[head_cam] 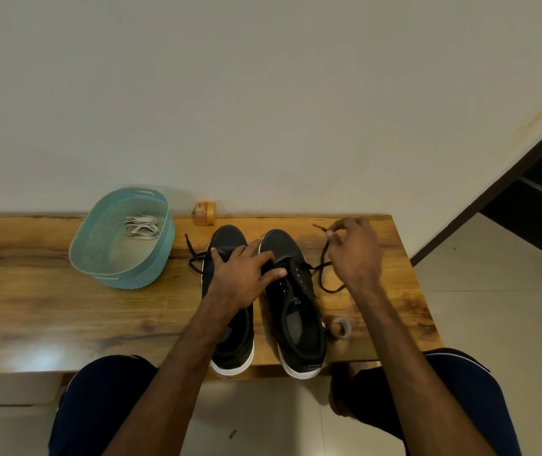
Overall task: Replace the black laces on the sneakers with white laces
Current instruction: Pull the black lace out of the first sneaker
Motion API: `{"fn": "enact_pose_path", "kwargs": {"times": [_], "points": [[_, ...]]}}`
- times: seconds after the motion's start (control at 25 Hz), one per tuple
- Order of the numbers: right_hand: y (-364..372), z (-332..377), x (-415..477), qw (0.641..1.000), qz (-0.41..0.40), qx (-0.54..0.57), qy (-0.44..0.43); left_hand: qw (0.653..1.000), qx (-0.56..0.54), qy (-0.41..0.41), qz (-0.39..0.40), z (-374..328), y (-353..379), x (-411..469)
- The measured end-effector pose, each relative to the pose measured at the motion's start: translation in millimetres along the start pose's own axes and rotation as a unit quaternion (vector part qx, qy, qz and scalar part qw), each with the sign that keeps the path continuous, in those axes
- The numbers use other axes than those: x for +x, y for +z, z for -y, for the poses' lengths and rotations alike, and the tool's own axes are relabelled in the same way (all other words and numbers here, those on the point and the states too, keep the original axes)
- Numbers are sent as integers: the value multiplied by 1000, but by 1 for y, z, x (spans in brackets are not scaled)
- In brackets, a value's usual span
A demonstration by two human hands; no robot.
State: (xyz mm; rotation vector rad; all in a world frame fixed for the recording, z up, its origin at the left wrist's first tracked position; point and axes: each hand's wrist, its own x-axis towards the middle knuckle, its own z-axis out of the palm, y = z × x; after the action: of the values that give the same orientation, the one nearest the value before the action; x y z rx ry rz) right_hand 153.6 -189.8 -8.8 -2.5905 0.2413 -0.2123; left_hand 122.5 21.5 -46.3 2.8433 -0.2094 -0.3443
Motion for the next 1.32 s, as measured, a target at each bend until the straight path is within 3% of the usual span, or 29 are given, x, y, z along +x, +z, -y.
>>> {"fn": "enact_pose_path", "kwargs": {"times": [0.16, 0.28, 0.36, 0.6, 0.8, 0.96, 1.12, 1.2, 1.32], "points": [[16, 7, -19, 989, 139, -15, -43, 998, 50, 47, 0, -18, 14, 4], [21, 8, -24, 950, 307, -29, -53, 997, 53, 54, 18, -27, 21, 9], [18, 9, -24, 934, 355, -13, -35, 999, 28, 40, 16, -31, 23, 11], [6, 7, -22, 934, 350, -24, -67, 999, -39, 19, -7, -38, 25, 16], [1, 7, -34, 936, 344, -13, -70, 999, 18, 9, -36, -52, 18, 19], [5, 11, -51, 954, 292, -59, -45, 989, 81, -11, -123, -53, 0, 20], [10, 13, -54, 959, 276, -67, -26, 963, 7, -136, -231, -20, -13, 13], [11, 13, -55, 957, 277, -76, -32, 966, 29, -158, -200, -10, -11, 10], [15, 15, -60, 947, 293, -116, -66, 988, 91, -50, -116, -26, 0, 14]]}}
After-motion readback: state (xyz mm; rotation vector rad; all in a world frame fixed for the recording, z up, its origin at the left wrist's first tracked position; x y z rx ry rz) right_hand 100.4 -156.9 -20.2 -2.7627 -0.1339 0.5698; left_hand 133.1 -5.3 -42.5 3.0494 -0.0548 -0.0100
